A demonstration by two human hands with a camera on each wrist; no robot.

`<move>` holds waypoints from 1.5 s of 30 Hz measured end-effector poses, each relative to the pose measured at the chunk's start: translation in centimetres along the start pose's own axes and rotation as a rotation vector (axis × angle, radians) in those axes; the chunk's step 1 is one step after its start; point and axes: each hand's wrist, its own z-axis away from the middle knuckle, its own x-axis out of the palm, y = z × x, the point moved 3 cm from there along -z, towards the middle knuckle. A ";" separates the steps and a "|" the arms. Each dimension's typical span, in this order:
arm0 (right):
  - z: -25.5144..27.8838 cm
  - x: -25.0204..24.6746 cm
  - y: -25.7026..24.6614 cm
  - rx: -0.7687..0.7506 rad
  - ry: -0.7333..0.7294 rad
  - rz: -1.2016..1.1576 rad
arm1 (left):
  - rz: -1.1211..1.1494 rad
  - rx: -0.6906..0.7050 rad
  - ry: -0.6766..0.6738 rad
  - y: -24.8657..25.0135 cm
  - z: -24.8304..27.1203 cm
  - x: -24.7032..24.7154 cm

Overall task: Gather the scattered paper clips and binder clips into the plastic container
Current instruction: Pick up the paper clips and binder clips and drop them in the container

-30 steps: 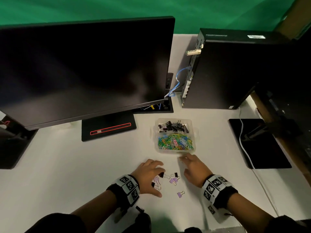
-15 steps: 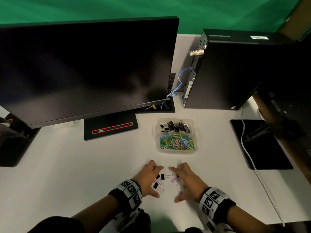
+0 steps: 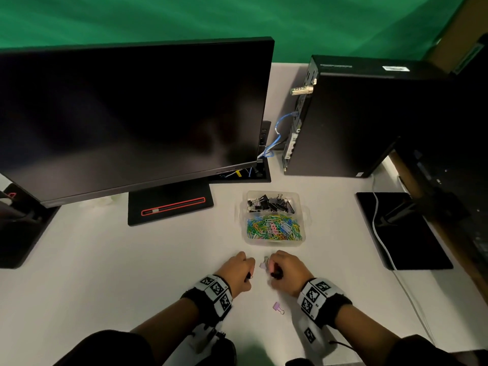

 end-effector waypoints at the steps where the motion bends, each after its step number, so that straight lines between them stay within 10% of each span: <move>1: -0.1 -0.3 0.1 0.004 0.008 0.011 | 0.005 -0.005 -0.005 0.0 0.0 -0.2; 22: -1.0 -9.9 -0.8 -0.038 0.169 -0.211 | 0.729 -0.060 0.337 0.3 -9.0 -12.2; 34: -7.3 -12.7 -1.4 0.051 0.236 -0.198 | 1.513 -0.223 0.127 -0.7 -10.3 -11.5; 45: -9.2 -12.6 0.4 0.121 0.307 -0.087 | 1.143 0.015 0.058 -0.1 -7.0 -11.0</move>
